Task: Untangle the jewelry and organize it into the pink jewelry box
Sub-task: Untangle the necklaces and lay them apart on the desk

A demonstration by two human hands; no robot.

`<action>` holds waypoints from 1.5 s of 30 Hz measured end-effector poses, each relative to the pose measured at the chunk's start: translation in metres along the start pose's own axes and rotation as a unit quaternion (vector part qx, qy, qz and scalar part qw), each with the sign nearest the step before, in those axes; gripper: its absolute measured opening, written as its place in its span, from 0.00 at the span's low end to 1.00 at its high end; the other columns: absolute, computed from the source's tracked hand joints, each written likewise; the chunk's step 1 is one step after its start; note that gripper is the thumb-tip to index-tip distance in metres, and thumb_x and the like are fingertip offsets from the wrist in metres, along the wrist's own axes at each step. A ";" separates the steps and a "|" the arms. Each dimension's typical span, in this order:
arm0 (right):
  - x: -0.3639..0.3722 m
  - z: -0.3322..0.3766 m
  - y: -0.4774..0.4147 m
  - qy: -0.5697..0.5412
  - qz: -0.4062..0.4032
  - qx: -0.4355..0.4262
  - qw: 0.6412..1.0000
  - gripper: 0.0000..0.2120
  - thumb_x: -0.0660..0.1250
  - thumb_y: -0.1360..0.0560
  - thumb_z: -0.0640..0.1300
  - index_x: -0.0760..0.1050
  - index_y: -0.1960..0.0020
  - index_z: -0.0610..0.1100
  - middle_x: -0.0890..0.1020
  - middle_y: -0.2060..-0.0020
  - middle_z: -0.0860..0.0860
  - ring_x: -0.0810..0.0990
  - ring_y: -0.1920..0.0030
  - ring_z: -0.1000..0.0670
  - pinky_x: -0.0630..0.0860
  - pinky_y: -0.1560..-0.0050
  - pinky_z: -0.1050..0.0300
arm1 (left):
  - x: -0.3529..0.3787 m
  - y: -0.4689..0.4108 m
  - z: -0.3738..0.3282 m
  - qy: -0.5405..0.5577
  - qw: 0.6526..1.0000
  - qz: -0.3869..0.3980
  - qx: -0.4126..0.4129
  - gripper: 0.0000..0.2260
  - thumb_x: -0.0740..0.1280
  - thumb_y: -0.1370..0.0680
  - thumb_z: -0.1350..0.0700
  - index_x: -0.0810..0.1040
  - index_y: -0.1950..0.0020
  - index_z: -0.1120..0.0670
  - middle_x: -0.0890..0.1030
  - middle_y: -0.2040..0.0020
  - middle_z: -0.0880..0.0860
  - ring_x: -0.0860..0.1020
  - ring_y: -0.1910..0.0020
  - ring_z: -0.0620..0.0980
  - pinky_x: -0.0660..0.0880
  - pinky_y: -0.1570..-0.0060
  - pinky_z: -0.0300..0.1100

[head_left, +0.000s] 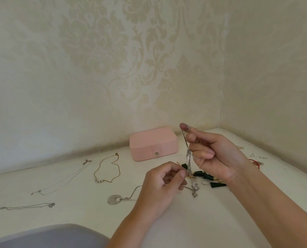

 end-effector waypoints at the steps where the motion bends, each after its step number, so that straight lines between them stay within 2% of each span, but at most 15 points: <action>1: 0.000 0.001 0.000 0.001 -0.004 -0.003 1.000 0.09 0.68 0.37 0.35 0.82 0.57 0.37 0.74 0.72 0.48 0.60 0.84 0.57 0.59 0.86 0.69 | 0.000 0.000 0.000 0.013 1.000 0.003 -0.008 0.04 0.68 0.24 0.58 0.80 0.58 0.55 0.80 0.68 0.51 0.77 0.68 0.45 0.74 0.63 0.36; 3: -0.002 0.002 -0.001 0.005 -0.011 -0.007 1.000 0.09 0.68 0.37 0.36 0.83 0.58 0.37 0.74 0.71 0.48 0.60 0.84 0.57 0.59 0.86 0.69 | 0.000 -0.001 0.001 0.038 0.999 0.009 -0.024 0.05 0.67 0.24 0.57 0.80 0.57 0.58 0.80 0.70 0.51 0.76 0.72 0.46 0.73 0.67 0.35; 7: -0.004 0.001 -0.002 -0.003 -0.010 -0.006 1.000 0.09 0.69 0.37 0.35 0.83 0.57 0.37 0.75 0.71 0.47 0.61 0.84 0.57 0.60 0.86 0.69 | -0.001 -0.001 0.003 0.065 0.995 0.025 -0.075 0.06 0.66 0.23 0.61 0.79 0.52 0.64 0.77 0.76 0.53 0.70 0.80 0.47 0.68 0.76 0.35; 14: -0.003 -0.001 -0.003 -0.018 0.036 0.006 0.999 0.19 0.78 0.45 0.32 0.82 0.55 0.36 0.76 0.69 0.47 0.63 0.83 0.57 0.62 0.85 0.68 | 0.004 0.005 0.001 0.107 0.980 0.101 -0.131 0.12 0.71 0.31 0.55 0.81 0.49 0.56 0.72 0.79 0.52 0.64 0.83 0.45 0.62 0.79 0.34; 19: 0.000 -0.003 -0.003 -0.025 0.050 0.012 0.998 0.18 0.78 0.45 0.32 0.82 0.55 0.36 0.76 0.69 0.47 0.63 0.83 0.57 0.62 0.85 0.68 | 0.012 0.008 0.004 0.082 0.974 0.159 -0.142 0.09 0.76 0.34 0.54 0.84 0.55 0.48 0.72 0.79 0.49 0.64 0.82 0.44 0.62 0.80 0.32; 21: 0.001 -0.001 -0.003 -0.031 0.048 0.011 0.998 0.17 0.77 0.44 0.32 0.82 0.55 0.36 0.76 0.69 0.47 0.63 0.83 0.57 0.62 0.85 0.68 | 0.009 0.006 0.006 0.089 0.977 0.135 -0.140 0.05 0.76 0.35 0.53 0.83 0.62 0.49 0.74 0.77 0.50 0.65 0.81 0.43 0.62 0.79 0.32; 24: -0.001 0.002 -0.002 -0.041 0.033 0.003 0.999 0.14 0.74 0.41 0.32 0.82 0.56 0.36 0.76 0.70 0.47 0.62 0.84 0.56 0.62 0.86 0.68 | -0.003 -0.002 0.012 0.096 0.987 0.052 -0.120 0.11 0.80 0.39 0.51 0.78 0.70 0.49 0.74 0.73 0.49 0.68 0.77 0.42 0.62 0.77 0.32; 26: -0.001 0.001 -0.001 -0.044 0.036 0.004 0.998 0.16 0.76 0.44 0.31 0.82 0.56 0.36 0.76 0.70 0.47 0.62 0.84 0.56 0.62 0.86 0.68 | -0.015 -0.006 0.012 0.065 0.993 -0.013 -0.095 0.14 0.79 0.42 0.47 0.74 0.72 0.48 0.70 0.73 0.45 0.66 0.75 0.41 0.61 0.75 0.30; 29: 0.000 -0.003 -0.001 -0.042 0.041 0.016 0.998 0.20 0.79 0.47 0.31 0.82 0.56 0.36 0.76 0.70 0.46 0.63 0.84 0.56 0.62 0.86 0.67 | -0.028 -0.006 0.008 0.018 0.995 -0.073 -0.067 0.20 0.78 0.36 0.49 0.66 0.73 0.49 0.63 0.72 0.44 0.60 0.74 0.42 0.57 0.75 0.32; 32: -0.001 -0.005 -0.001 -0.033 0.031 0.023 0.999 0.21 0.79 0.47 0.32 0.83 0.55 0.36 0.76 0.70 0.47 0.62 0.84 0.56 0.62 0.86 0.67 | -0.037 -0.005 0.006 0.051 0.992 -0.102 -0.055 0.17 0.73 0.34 0.48 0.67 0.73 0.51 0.67 0.71 0.46 0.66 0.69 0.43 0.63 0.64 0.37; 35: -0.004 -0.005 -0.001 -0.009 0.015 0.021 1.000 0.18 0.77 0.43 0.35 0.83 0.54 0.38 0.75 0.70 0.48 0.62 0.83 0.57 0.63 0.85 0.68 | -0.047 -0.007 0.011 0.179 0.975 -0.124 -0.052 0.13 0.72 0.35 0.52 0.70 0.72 0.53 0.70 0.72 0.50 0.72 0.65 0.48 0.70 0.52 0.43; 37: -0.007 -0.005 -0.002 0.006 0.011 0.016 1.000 0.18 0.79 0.44 0.35 0.83 0.55 0.39 0.76 0.69 0.48 0.62 0.82 0.57 0.64 0.83 0.67 | -0.051 -0.007 0.013 0.254 0.957 -0.130 -0.057 0.14 0.71 0.32 0.58 0.68 0.71 0.55 0.65 0.74 0.51 0.70 0.71 0.49 0.74 0.56 0.44; 41: -0.015 -0.001 -0.002 0.039 -0.013 -0.005 0.999 0.22 0.84 0.51 0.38 0.83 0.58 0.39 0.77 0.69 0.48 0.68 0.78 0.55 0.75 0.73 0.64 | -0.061 -0.007 0.007 0.274 0.949 -0.143 -0.061 0.14 0.65 0.32 0.55 0.64 0.74 0.53 0.60 0.76 0.50 0.63 0.75 0.48 0.71 0.66 0.44; 43: -0.017 0.001 -0.001 0.066 -0.034 -0.014 0.997 0.18 0.83 0.49 0.41 0.82 0.61 0.40 0.77 0.69 0.49 0.73 0.75 0.54 0.80 0.64 0.60 | -0.069 -0.009 -0.004 0.251 0.956 -0.140 -0.051 0.17 0.69 0.31 0.57 0.64 0.75 0.53 0.60 0.77 0.49 0.63 0.76 0.48 0.71 0.68 0.43; 45: -0.017 0.001 0.000 0.080 -0.057 -0.016 0.995 0.09 0.77 0.41 0.42 0.82 0.63 0.41 0.77 0.69 0.49 0.76 0.72 0.53 0.81 0.61 0.58 | -0.078 -0.014 -0.025 0.201 0.971 -0.129 -0.016 0.18 0.66 0.29 0.56 0.65 0.78 0.51 0.61 0.78 0.48 0.65 0.76 0.47 0.73 0.68 0.40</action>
Point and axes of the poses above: each hand's wrist, its own y-axis away from the middle knuckle, its own x-axis out of the palm, z = x × y, the point moved 8 cm from there along -y, towards the middle knuckle
